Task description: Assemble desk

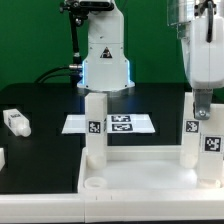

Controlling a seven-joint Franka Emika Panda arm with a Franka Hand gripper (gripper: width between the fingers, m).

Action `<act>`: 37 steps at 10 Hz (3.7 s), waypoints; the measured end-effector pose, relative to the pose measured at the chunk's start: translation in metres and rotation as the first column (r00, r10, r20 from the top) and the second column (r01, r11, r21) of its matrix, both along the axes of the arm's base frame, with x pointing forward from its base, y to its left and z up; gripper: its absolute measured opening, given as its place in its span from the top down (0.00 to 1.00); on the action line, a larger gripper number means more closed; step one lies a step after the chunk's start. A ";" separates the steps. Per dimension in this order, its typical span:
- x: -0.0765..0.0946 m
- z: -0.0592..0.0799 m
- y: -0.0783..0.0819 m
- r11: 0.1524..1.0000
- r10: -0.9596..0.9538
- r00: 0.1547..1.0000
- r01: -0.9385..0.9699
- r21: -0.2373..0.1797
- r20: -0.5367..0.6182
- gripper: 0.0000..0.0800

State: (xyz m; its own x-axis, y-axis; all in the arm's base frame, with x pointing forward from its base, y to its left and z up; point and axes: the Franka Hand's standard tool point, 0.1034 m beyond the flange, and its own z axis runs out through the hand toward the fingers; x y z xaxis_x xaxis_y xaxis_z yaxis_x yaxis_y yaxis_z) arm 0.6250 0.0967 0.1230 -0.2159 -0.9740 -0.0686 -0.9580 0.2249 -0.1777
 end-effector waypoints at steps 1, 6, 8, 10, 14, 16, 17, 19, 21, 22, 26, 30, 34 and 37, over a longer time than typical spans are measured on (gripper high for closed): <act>0.001 0.001 0.000 0.998 0.054 0.999 -0.054 -0.013 0.004 0.63; 0.004 0.001 0.028 0.755 0.641 0.767 -0.634 -0.168 -0.011 0.19; 0.004 0.001 0.025 0.634 0.754 0.655 -0.746 -0.205 -0.052 0.19; 0.007 0.001 0.022 0.291 0.932 0.332 -0.925 -0.246 -0.147 0.19; 0.008 0.001 0.019 0.251 0.941 0.296 -0.936 -0.248 -0.162 0.52; 0.008 0.001 0.018 0.336 0.915 0.376 -0.910 -0.245 -0.144 0.64; 0.008 0.000 0.017 0.407 0.886 0.445 -0.881 -0.241 -0.129 0.64; 0.009 0.000 0.014 0.628 0.752 0.653 -0.752 -0.200 -0.093 0.64; 0.009 0.000 0.016 0.828 0.539 0.839 -0.545 -0.133 -0.082 0.64; 0.008 -0.001 0.020 0.926 0.363 0.929 -0.368 -0.079 -0.072 0.64; 0.010 -0.002 0.026 0.999 -0.043 0.998 0.043 0.015 -0.041 0.64; 0.014 0.005 0.024 0.989 0.150 0.988 -0.151 -0.009 -0.023 0.29; 0.016 0.006 0.031 0.878 0.473 0.881 -0.471 -0.081 -0.002 0.19; 0.027 0.009 0.019 0.593 0.786 0.613 -0.783 -0.188 -0.075 0.19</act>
Offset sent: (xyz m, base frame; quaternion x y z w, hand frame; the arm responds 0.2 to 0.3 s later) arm 0.0029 0.0545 -0.0066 0.0185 -0.0034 -0.3427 0.9392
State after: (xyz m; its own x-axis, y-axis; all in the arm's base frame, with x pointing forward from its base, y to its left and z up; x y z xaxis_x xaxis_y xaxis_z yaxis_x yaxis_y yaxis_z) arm 0.6517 0.1157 0.1318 0.6376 -0.7589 0.1323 -0.7451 -0.6512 -0.1440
